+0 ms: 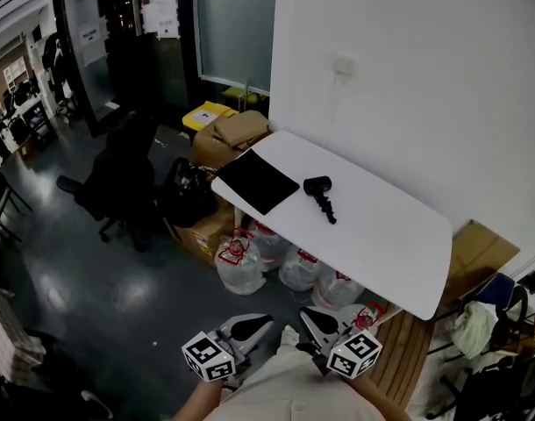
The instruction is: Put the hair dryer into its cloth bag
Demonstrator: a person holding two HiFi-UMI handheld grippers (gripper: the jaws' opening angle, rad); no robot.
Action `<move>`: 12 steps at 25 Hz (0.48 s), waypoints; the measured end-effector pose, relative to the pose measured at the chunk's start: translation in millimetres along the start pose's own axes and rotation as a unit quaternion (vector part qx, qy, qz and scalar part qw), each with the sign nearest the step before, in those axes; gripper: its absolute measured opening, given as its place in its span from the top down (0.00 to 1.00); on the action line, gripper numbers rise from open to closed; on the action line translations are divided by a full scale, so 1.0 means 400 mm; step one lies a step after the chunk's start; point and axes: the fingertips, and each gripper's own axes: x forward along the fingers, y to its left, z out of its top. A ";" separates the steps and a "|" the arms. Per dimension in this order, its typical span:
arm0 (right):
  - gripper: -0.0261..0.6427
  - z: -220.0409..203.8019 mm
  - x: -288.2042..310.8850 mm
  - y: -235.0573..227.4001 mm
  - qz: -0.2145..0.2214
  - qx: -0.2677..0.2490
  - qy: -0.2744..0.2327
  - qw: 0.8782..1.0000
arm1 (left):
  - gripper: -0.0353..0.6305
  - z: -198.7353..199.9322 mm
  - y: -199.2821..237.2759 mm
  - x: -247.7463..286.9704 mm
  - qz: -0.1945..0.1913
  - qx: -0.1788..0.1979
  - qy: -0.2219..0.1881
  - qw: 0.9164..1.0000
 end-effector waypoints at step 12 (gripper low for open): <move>0.93 0.068 0.193 -0.207 0.021 -0.004 -0.002 1.000 | 0.93 0.058 0.222 0.133 0.025 0.006 0.016 1.000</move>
